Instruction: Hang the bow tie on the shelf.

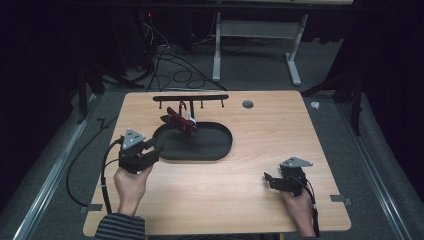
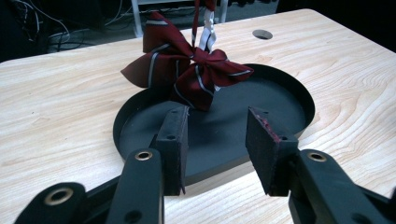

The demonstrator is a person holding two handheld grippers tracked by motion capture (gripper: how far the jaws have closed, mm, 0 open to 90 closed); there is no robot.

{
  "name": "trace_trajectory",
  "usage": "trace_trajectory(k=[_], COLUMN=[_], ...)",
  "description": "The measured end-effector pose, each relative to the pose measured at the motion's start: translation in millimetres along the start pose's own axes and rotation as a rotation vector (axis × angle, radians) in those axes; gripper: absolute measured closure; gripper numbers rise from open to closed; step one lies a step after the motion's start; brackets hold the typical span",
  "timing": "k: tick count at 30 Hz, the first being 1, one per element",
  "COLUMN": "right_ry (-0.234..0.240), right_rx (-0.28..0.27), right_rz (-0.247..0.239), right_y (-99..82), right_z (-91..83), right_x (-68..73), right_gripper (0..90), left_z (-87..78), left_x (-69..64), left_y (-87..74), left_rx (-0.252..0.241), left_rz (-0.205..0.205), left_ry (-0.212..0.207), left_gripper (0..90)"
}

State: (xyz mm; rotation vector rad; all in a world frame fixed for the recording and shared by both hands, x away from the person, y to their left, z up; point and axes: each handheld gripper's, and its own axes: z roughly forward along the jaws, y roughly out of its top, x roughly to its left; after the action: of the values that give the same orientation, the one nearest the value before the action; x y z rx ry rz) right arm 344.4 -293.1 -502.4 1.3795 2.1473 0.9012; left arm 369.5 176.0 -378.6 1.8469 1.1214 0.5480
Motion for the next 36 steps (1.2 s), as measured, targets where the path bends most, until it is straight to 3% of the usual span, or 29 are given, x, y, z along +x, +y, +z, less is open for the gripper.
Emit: trace_trajectory(k=[36], right_ry=[0.000], right_rx=[0.000], right_rz=[-0.002], right_y=[0.0], right_z=[0.0], right_x=[0.0], right_gripper=[27.8], left_z=[-5.3], left_x=[8.0], left_y=[-36.9], left_rx=[0.023], left_rz=[-0.079], left_ry=[-0.015], left_gripper=[57.9])
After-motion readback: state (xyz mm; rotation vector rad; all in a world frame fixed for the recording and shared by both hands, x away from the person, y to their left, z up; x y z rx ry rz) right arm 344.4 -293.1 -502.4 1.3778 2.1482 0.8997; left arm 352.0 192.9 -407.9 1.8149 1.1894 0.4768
